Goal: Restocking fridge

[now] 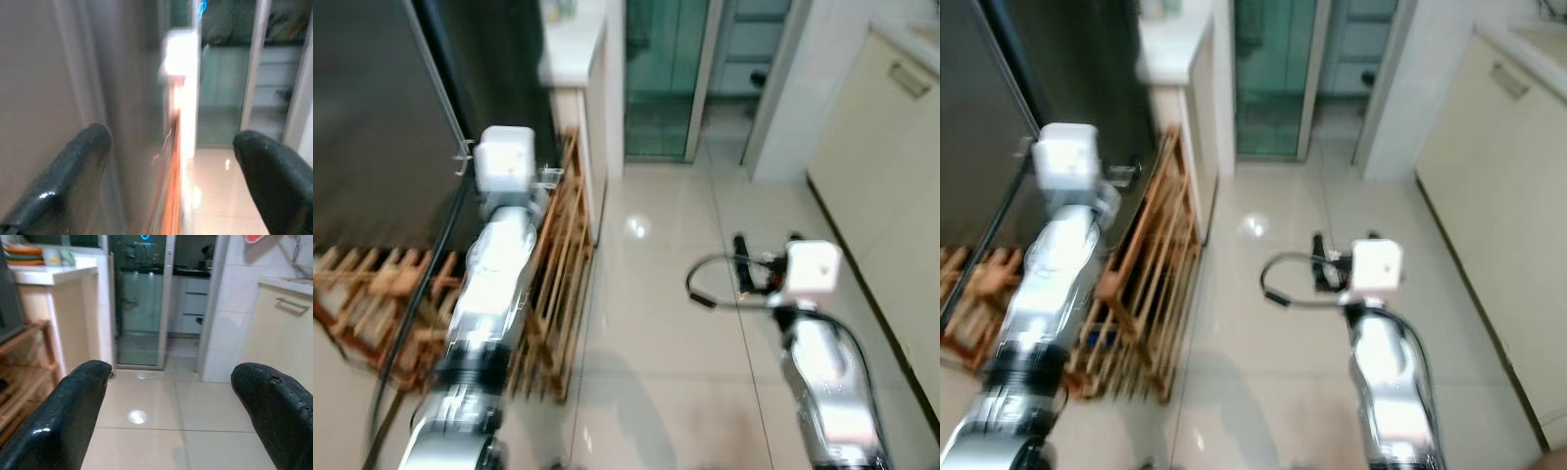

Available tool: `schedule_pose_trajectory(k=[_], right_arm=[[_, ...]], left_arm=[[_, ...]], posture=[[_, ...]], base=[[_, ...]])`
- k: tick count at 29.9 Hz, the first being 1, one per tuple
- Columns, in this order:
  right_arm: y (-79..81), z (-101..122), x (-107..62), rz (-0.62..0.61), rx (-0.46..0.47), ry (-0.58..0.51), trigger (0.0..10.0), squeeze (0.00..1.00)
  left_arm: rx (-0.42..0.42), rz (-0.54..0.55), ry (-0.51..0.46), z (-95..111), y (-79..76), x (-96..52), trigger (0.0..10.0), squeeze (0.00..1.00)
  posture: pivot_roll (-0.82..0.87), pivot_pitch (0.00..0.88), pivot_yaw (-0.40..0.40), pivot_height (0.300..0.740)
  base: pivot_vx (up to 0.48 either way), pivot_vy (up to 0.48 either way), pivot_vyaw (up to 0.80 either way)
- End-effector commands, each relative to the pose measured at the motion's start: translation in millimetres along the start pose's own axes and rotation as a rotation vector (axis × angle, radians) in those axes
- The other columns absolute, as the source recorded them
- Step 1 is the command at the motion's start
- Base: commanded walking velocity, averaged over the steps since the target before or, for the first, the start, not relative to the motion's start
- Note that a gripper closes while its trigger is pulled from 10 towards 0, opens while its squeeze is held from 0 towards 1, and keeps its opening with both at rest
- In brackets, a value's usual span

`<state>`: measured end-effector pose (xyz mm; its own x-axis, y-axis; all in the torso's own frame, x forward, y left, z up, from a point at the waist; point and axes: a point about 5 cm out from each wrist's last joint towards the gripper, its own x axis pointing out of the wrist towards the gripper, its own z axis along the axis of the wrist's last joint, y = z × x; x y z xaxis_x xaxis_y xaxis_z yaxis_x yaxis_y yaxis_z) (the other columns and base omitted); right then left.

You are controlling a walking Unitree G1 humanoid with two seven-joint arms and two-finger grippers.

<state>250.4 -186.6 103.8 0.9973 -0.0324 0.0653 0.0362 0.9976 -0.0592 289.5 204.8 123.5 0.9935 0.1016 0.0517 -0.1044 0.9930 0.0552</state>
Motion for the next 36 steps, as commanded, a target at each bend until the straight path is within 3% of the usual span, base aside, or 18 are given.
schedule_pose_trajectory(k=[1,2,3,5,6,7,11,14,22,31,36], right_arm=[[2.2,6.5,-1.9,0.018,0.005,-0.024,10.0,0.0],[2.2,6.5,-1.9,0.018,0.005,-0.024,10.0,0.0],[0.4,4.6,-0.1,0.016,0.009,-0.017,10.0,0.0],[-0.2,3.8,1.9,0.013,0.013,-0.014,10.0,0.0],[3.7,7.0,13.1,0.017,0.043,-0.02,10.0,0.0],[7.5,10.3,18.0,0.032,0.043,-0.028,10.0,0.0],[16.1,20.0,28.2,0.066,0.049,-0.052,10.0,0.0],[18.2,22.2,32.7,0.071,0.047,-0.064,10.0,0.0],[17.7,17.4,30.8,0.064,0.051,-0.042,10.0,0.0],[17.9,12.2,30.0,0.073,0.045,-0.015,10.0,0.0],[21.5,9.4,30.7,0.082,0.042,0.001,10.0,0.0]], left_arm=[[-0.041,-0.013,0.001,2.8,4.4,-21.6,10.0,0.0],[-0.041,-0.013,0.001,2.8,4.4,-21.6,10.0,0.0],[-0.084,-0.003,0.044,-3.5,-4.3,-38.3,10.0,0.0],[-0.106,0.0,0.046,-2.5,-10.3,-40.2,10.0,0.0],[-0.073,-0.031,-0.031,15.3,-31.3,-24.5,10.0,0.0],[-0.096,-0.042,-0.064,23.2,-37.3,-16.3,10.0,0.0],[-0.126,-0.07,-0.093,38.1,-48.3,1.5,10.0,0.0],[-0.104,-0.117,-0.127,50.7,-60.8,14.3,10.0,0.0],[-0.104,-0.037,-0.124,61.1,-55.9,34.5,10.0,0.0],[-0.11,0.004,-0.106,61.1,-49.4,45.3,10.0,0.0],[-0.034,0.088,-0.093,58.8,-39.9,49.7,10.0,0.0]], posture=[[-0.05,0.0,-0.005,0.74],[-0.05,0.0,-0.005,0.74],[-0.03,0.0,-0.014,0.74],[-0.03,0.0,-0.017,0.74],[-0.02,0.0,-0.03,0.74],[-0.02,0.0,-0.031,0.74],[-0.03,0.0,-0.028,0.74],[-0.05,0.0,-0.011,0.74],[-0.07,0.0,-0.005,0.74],[-0.08,0.0,-0.002,0.74],[-0.07,0.0,0.002,0.74]], base=[[0.0,0.0,0.0],[0.0,0.0,0.0],[0.0,0.0,0.0],[0.0,0.0,0.0],[0.0,0.0,0.0],[0.0,-0.33,0.63],[0.262,-0.399,0.55],[0.298,-0.373,0.44],[0.308,-0.364,0.41],[0.348,-0.323,0.4],[0.36,0.0,0.0]])
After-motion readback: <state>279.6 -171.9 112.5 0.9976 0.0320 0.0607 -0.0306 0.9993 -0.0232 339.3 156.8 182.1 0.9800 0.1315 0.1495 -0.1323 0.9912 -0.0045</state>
